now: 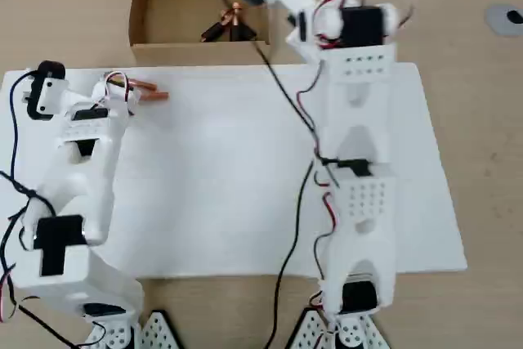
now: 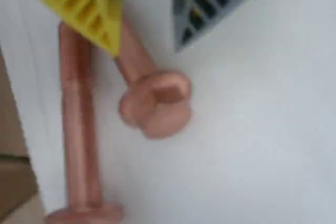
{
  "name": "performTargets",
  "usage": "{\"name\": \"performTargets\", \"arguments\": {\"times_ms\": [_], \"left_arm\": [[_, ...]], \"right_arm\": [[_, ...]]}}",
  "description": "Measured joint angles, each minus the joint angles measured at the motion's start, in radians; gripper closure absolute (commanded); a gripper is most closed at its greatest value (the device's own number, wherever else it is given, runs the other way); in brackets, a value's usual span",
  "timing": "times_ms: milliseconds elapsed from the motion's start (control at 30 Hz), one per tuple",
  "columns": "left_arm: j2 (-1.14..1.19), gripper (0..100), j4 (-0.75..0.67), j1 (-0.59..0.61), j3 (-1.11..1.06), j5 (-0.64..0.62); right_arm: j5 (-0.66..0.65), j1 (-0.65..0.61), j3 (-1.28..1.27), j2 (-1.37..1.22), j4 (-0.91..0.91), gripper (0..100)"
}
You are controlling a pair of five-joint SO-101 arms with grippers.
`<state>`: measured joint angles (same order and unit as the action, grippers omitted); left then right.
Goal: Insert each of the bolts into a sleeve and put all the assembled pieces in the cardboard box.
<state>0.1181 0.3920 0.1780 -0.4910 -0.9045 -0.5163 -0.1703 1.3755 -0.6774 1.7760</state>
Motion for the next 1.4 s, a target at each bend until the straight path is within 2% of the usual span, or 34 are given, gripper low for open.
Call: {"name": "performTargets", "arguments": {"times_ms": [233,400,633,833,1100,1300,1400], "left_arm": [[0.13,92,0.213,-0.015,0.311,-0.043],[0.279,92,0.373,-0.015,0.509,-0.101],[0.367,92,0.578,-0.018,0.671,-0.281],[0.397,92,0.601,-0.017,0.707,-0.364],[0.402,92,0.626,-0.012,0.721,-0.379],[0.404,92,0.868,0.006,0.845,-0.379],[0.402,92,0.921,0.017,0.864,-0.379]], "right_arm": [[0.026,0.002,-0.486,0.304,0.0,98.7],[0.074,0.002,-0.66,0.367,-0.025,98.7],[0.107,-0.052,-0.675,0.368,-0.058,98.7],[0.107,-0.08,-0.675,0.368,-0.061,98.7],[0.107,-0.084,-0.675,0.368,-0.061,98.7],[0.107,-0.084,-0.678,0.368,-0.061,98.7],[0.107,-0.084,-0.678,0.368,-0.061,98.7]]}}
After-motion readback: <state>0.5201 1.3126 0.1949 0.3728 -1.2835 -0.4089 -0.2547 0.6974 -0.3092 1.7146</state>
